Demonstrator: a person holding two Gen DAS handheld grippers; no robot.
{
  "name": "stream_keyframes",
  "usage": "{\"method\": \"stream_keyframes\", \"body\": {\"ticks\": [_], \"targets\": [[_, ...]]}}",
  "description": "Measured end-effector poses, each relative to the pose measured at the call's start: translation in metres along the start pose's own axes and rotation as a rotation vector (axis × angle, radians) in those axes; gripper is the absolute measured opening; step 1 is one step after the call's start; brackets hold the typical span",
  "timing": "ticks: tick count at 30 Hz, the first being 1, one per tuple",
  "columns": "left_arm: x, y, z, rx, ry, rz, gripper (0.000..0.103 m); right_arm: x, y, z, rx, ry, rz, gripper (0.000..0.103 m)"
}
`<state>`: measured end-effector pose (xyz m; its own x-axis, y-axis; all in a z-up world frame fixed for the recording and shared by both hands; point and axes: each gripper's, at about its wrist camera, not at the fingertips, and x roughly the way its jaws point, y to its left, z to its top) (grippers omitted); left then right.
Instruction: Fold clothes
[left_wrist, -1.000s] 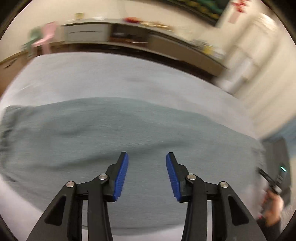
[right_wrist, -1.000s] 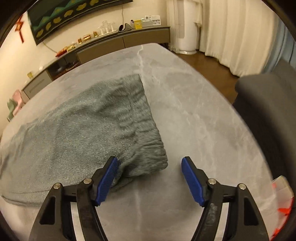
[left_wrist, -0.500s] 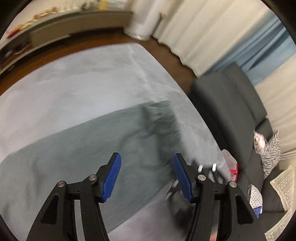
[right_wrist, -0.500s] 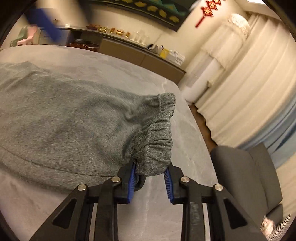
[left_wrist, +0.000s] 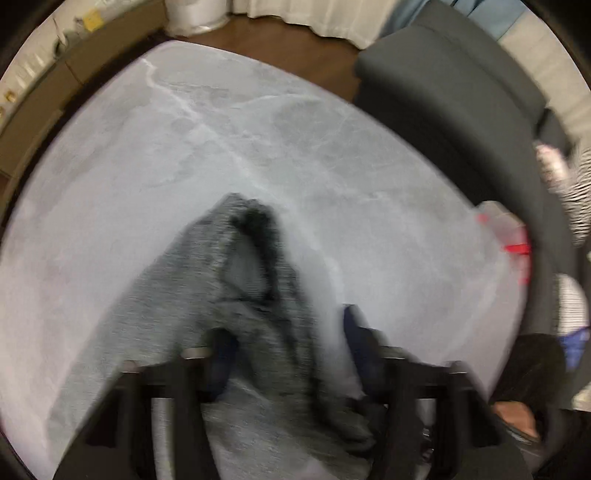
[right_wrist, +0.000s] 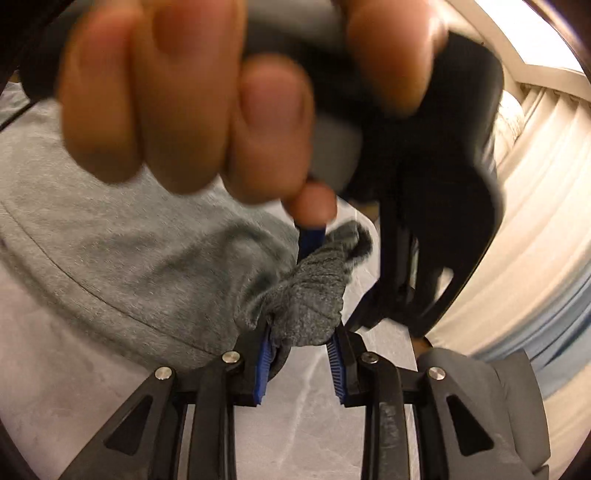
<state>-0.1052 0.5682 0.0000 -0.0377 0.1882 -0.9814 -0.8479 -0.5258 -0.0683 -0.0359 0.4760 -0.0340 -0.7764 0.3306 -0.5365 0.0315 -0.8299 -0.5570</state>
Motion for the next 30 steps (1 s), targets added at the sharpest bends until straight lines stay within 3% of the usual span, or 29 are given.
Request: {"method": "stream_keyframes", "body": {"ticks": [2,4,5,8,10,12,15,16,18,22,25,28,30], "targets": [[-0.007,0.006,-0.006,-0.039,-0.041,0.034,0.012,0.002,-0.003,0.004,0.02,0.006,0.022,0.03],[-0.028,0.021,-0.02,-0.109,-0.113,0.047,0.01,0.002,-0.011,0.008,0.088,0.013,0.108,0.032],[-0.044,0.039,-0.035,-0.182,-0.168,0.014,0.01,-0.001,-0.017,0.011,0.148,0.005,0.174,0.034],[-0.082,0.096,-0.101,-0.387,-0.314,-0.069,0.011,-0.019,-0.03,0.022,0.318,-0.043,0.449,0.056],[-0.076,0.125,-0.142,-0.49,-0.32,-0.094,0.011,-0.03,-0.033,0.027,0.395,-0.072,0.615,0.059],[-0.062,0.148,-0.178,-0.578,-0.3,-0.113,0.012,-0.034,-0.026,0.03,0.431,-0.071,0.72,0.059],[-0.043,0.163,-0.204,-0.657,-0.299,-0.133,0.014,-0.017,-0.015,0.041,0.472,-0.003,0.747,0.059],[-0.038,0.168,-0.211,-0.68,-0.305,-0.14,0.02,-0.011,-0.016,0.041,0.506,0.013,0.765,0.058],[-0.033,0.174,-0.222,-0.716,-0.323,-0.144,0.027,0.005,-0.02,0.045,0.566,0.026,0.801,0.044],[-0.035,0.175,-0.234,-0.712,-0.313,-0.064,0.038,0.017,-0.022,0.025,0.657,0.078,0.793,0.032],[-0.049,0.177,-0.243,-0.693,-0.331,-0.012,0.039,0.04,-0.009,-0.001,0.649,0.214,0.752,0.028],[-0.072,0.181,-0.249,-0.7,-0.392,0.024,0.04,0.042,-0.009,0.011,0.627,0.212,0.719,0.027],[-0.088,0.182,-0.244,-0.687,-0.453,-0.006,0.04,0.033,-0.017,0.02,0.64,0.155,0.693,0.027]]}}
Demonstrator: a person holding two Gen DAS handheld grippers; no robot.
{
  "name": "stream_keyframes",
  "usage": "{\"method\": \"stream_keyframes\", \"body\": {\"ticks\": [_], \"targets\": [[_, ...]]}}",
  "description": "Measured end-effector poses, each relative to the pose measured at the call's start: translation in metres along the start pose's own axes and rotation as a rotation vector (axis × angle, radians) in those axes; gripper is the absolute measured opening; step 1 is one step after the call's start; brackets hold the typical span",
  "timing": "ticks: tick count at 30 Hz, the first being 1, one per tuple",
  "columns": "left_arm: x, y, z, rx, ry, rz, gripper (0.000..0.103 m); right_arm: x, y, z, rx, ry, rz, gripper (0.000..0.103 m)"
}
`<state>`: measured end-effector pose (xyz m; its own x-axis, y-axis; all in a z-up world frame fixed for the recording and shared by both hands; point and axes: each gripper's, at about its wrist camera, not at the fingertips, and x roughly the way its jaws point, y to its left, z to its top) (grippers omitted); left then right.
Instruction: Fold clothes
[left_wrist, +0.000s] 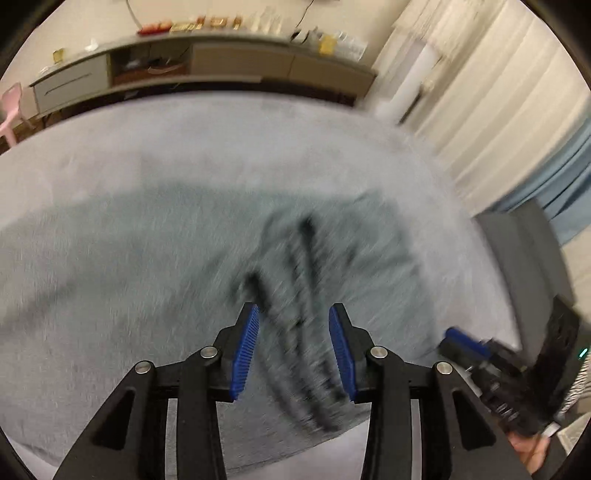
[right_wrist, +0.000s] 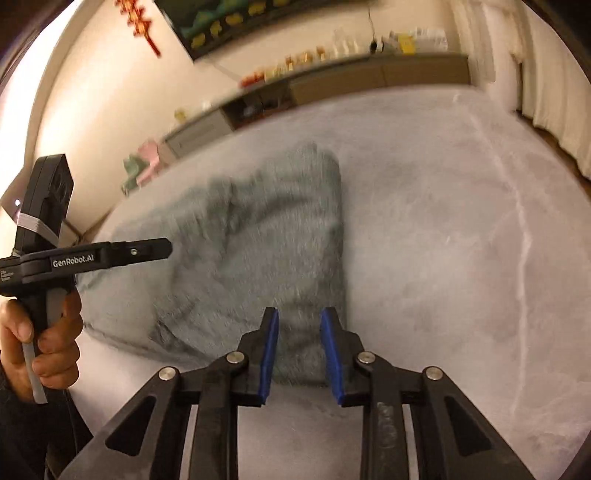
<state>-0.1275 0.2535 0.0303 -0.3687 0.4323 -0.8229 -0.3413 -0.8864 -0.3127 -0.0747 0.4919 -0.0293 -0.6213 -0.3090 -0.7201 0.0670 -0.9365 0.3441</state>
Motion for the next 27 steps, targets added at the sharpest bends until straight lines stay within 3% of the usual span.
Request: {"method": "stream_keyframes", "body": {"ticks": [3,6,10,14,16,19,20,21,23,25,27], "targets": [[0.021,-0.033,0.031,0.063,0.03,-0.052,0.041,-0.003,0.007,0.005,-0.02,-0.049,0.01,0.027],[0.071,-0.074,0.053,0.14,0.107,-0.045,0.041,0.015,0.005,-0.002,0.005,0.011,0.008,0.027],[0.132,-0.091,0.068,0.168,0.211,0.095,0.042,0.025,0.007,-0.016,-0.013,0.06,0.0,0.027],[0.125,-0.094,0.074,0.194,0.182,0.121,0.04,0.01,0.013,-0.014,-0.054,0.045,-0.017,0.027],[0.098,-0.091,0.068,0.179,0.135,0.048,0.04,0.001,0.014,-0.011,-0.042,0.007,0.0,0.027],[0.073,-0.062,0.041,0.107,0.105,0.011,0.04,0.006,0.014,-0.008,-0.026,0.042,0.01,0.027],[0.078,-0.048,0.027,0.083,0.138,0.03,0.04,0.011,0.013,-0.008,-0.02,0.064,0.011,0.027],[0.084,-0.037,0.015,0.075,0.167,0.054,0.035,0.014,0.013,-0.008,-0.016,0.081,0.01,0.027],[0.079,-0.036,0.008,0.107,0.121,0.054,0.036,0.008,0.013,-0.006,0.007,0.059,0.009,0.028],[0.075,-0.038,0.014,0.088,0.144,0.049,0.039,0.0,0.009,-0.004,0.046,0.023,0.007,0.039],[0.064,-0.044,0.022,0.095,0.134,0.034,0.04,-0.007,0.006,-0.005,0.069,-0.011,-0.019,0.062]]}}
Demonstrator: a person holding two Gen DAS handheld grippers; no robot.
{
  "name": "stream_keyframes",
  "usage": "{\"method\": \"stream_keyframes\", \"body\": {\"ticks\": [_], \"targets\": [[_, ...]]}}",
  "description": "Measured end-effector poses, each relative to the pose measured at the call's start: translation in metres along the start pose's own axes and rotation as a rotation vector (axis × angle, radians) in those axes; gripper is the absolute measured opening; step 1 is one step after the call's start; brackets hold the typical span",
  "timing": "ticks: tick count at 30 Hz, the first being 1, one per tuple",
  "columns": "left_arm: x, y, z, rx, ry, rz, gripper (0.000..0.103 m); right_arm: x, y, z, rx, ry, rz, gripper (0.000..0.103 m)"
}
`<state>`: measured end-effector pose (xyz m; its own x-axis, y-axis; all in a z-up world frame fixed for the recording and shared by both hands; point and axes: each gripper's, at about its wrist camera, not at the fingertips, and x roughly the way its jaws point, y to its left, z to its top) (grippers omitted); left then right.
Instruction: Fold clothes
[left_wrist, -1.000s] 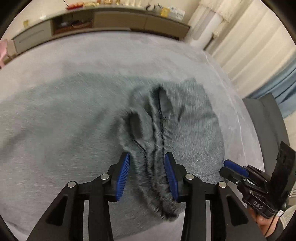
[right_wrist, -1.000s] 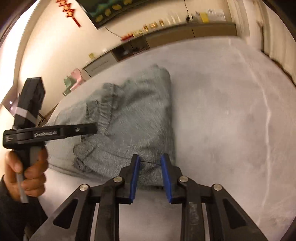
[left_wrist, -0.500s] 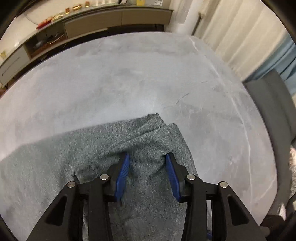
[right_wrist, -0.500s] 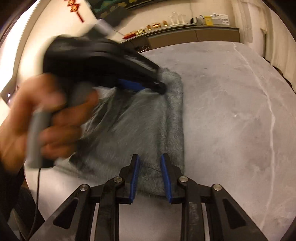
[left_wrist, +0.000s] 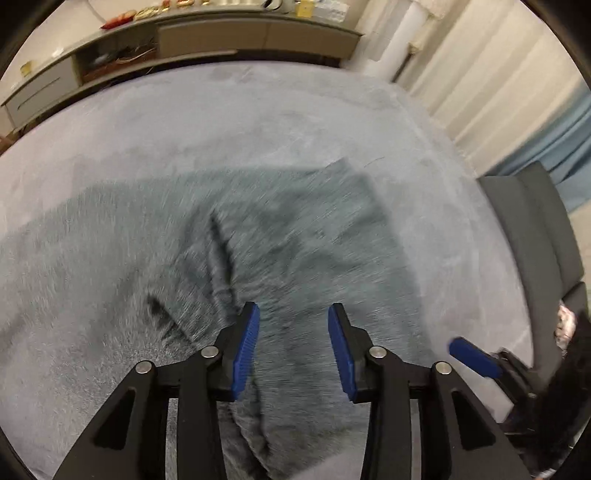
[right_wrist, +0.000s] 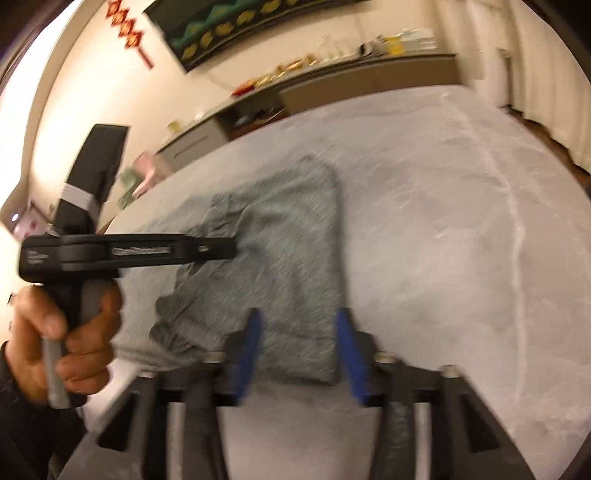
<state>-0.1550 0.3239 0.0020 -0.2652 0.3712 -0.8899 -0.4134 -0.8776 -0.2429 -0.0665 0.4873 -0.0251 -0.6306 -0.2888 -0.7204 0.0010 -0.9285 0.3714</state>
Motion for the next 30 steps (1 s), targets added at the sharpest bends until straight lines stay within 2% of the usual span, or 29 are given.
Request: {"method": "stream_keyframes", "body": {"ticks": [4,7,8,9,10,11,14,16,18,20,21,22,23,24,26,28,29,30], "targets": [[-0.027,-0.013,0.009,0.024,-0.041,-0.024,0.047,0.005,-0.001,-0.009,0.021,0.029,-0.012,0.064],[-0.038,-0.011,0.004,-0.002,-0.026,-0.052,0.052,0.013,0.004,-0.018,-0.004,0.044,-0.029,0.064],[-0.031,-0.017,0.009,0.007,-0.004,-0.039,0.053,0.018,0.007,-0.019,-0.024,0.049,-0.033,0.058],[-0.024,-0.023,0.014,0.015,0.018,-0.025,0.053,0.019,0.012,-0.021,-0.05,0.041,-0.048,0.026],[-0.017,-0.029,0.019,0.025,0.039,-0.013,0.053,0.019,0.017,-0.021,-0.079,0.018,-0.083,0.017],[-0.011,-0.039,0.024,0.048,0.062,-0.015,0.053,0.013,0.027,-0.022,-0.132,-0.018,-0.122,0.013],[0.002,-0.074,0.039,0.15,0.165,-0.039,0.055,-0.002,0.053,-0.025,-0.264,-0.118,-0.184,0.012],[0.02,-0.1,0.046,0.251,0.233,0.023,0.056,-0.008,0.067,-0.029,-0.338,-0.165,-0.216,0.012],[0.04,-0.112,0.044,0.326,0.286,0.115,0.056,-0.01,0.079,-0.033,-0.393,-0.187,-0.23,0.012],[0.056,-0.119,0.039,0.389,0.323,0.209,0.053,-0.01,0.085,-0.036,-0.415,-0.194,-0.229,0.012],[0.062,-0.12,0.034,0.414,0.334,0.252,0.029,-0.01,0.087,-0.036,-0.418,-0.193,-0.222,0.012],[0.064,-0.119,0.03,0.422,0.329,0.261,0.014,-0.01,0.087,-0.036,-0.414,-0.193,-0.215,0.012],[0.059,-0.118,0.026,0.424,0.302,0.251,0.012,-0.011,0.087,-0.036,-0.41,-0.193,-0.207,0.012],[0.051,-0.116,0.025,0.418,0.275,0.234,0.009,-0.012,0.087,-0.036,-0.404,-0.192,-0.194,0.012],[0.013,-0.098,0.027,0.327,0.185,0.141,0.008,-0.017,0.085,-0.034,-0.381,-0.203,-0.148,0.013],[-0.034,-0.069,0.024,0.24,0.079,0.064,0.008,-0.032,0.084,-0.033,-0.334,-0.234,-0.053,0.031],[-0.059,-0.044,0.019,0.183,0.03,0.027,0.008,-0.042,0.086,-0.034,-0.315,-0.256,0.0,0.052],[-0.084,-0.019,0.013,0.126,-0.018,-0.01,0.008,-0.051,0.089,-0.036,-0.309,-0.279,0.058,0.065]]}}
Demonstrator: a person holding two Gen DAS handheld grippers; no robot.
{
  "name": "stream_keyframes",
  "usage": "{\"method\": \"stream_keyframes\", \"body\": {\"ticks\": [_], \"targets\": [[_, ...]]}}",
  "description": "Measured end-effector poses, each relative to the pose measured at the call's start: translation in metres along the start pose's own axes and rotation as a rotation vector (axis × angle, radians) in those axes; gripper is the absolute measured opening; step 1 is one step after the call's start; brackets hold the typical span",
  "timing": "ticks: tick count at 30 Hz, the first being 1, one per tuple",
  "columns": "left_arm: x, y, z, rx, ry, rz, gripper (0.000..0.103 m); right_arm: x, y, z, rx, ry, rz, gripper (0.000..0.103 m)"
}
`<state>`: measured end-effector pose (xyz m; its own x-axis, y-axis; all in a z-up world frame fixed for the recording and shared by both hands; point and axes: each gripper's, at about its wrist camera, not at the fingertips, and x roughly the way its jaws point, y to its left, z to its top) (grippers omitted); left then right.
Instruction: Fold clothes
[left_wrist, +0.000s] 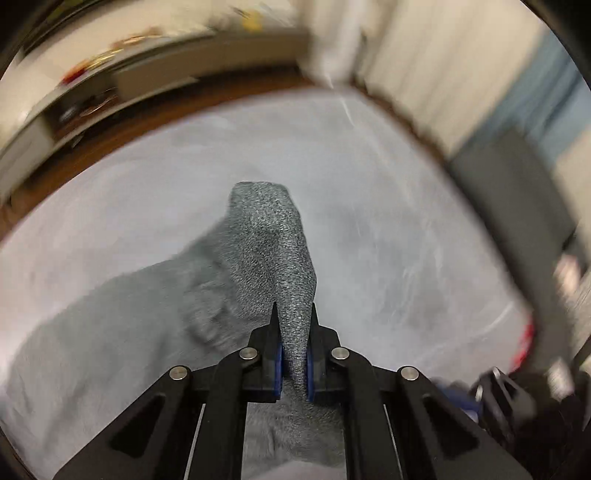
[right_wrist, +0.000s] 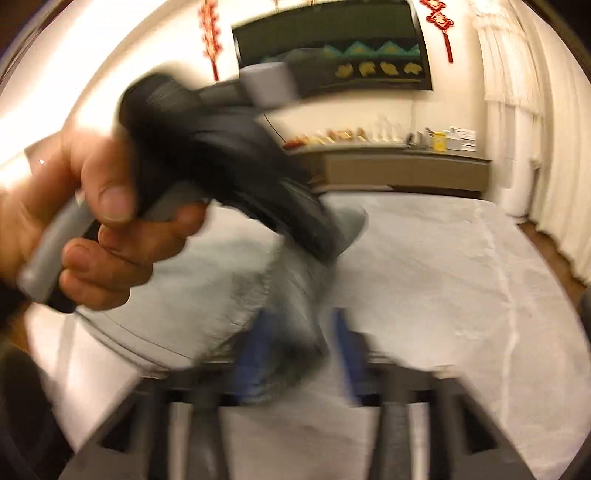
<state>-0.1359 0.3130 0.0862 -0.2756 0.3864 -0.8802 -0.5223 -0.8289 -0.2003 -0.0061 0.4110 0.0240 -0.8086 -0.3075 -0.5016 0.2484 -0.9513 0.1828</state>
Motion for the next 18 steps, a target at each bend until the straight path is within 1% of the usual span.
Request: {"method": "stream_keyframes", "body": {"ticks": [1,2,3,5,6,7,8,9,10,11,12,13,15,16,17,18], "targets": [[-0.025,0.025,-0.01,-0.057,-0.049,-0.03,0.008,-0.01,0.004,0.002,0.013,-0.031,0.052,0.067],[-0.043,0.053,-0.026,-0.107,-0.082,-0.035,0.009,-0.017,0.009,0.004,0.019,-0.053,0.098,0.068],[-0.049,0.072,-0.038,-0.138,-0.087,-0.031,0.009,-0.015,0.016,0.003,0.004,-0.044,0.127,0.068],[-0.04,0.103,-0.066,-0.188,-0.05,-0.03,0.011,-0.011,0.032,0.001,-0.029,-0.019,0.176,0.068],[-0.035,0.119,-0.08,-0.214,-0.032,-0.03,0.014,-0.001,0.041,-0.002,-0.054,0.016,0.167,0.068],[-0.03,0.133,-0.094,-0.238,-0.013,-0.028,0.018,0.009,0.049,-0.006,-0.07,0.049,0.164,0.068],[-0.022,0.141,-0.105,-0.252,-0.001,-0.012,0.021,0.02,0.057,-0.011,-0.081,0.079,0.163,0.067],[-0.019,0.147,-0.113,-0.266,-0.005,-0.008,0.026,0.03,0.065,-0.016,-0.091,0.108,0.163,0.063],[-0.017,0.152,-0.119,-0.29,-0.02,-0.018,0.029,0.04,0.073,-0.021,-0.1,0.138,0.168,0.059],[-0.017,0.158,-0.126,-0.319,-0.039,-0.035,0.032,0.049,0.08,-0.026,-0.109,0.165,0.171,0.054],[-0.018,0.162,-0.131,-0.336,-0.048,-0.037,0.038,0.056,0.084,-0.03,-0.116,0.19,0.163,0.051],[-0.018,0.166,-0.137,-0.352,-0.056,-0.038,0.04,0.064,0.088,-0.035,-0.121,0.226,0.151,0.05],[-0.025,0.168,-0.148,-0.354,-0.072,-0.025,0.04,0.078,0.09,-0.046,-0.118,0.317,0.14,0.048],[-0.032,0.169,-0.154,-0.353,-0.088,-0.033,0.04,0.076,0.088,-0.045,-0.109,0.334,0.136,0.047],[-0.041,0.172,-0.161,-0.354,-0.113,-0.058,0.04,0.067,0.087,-0.039,-0.095,0.311,0.139,0.047],[-0.048,0.175,-0.167,-0.36,-0.137,-0.083,0.042,0.058,0.086,-0.031,-0.081,0.281,0.144,0.047]]}}
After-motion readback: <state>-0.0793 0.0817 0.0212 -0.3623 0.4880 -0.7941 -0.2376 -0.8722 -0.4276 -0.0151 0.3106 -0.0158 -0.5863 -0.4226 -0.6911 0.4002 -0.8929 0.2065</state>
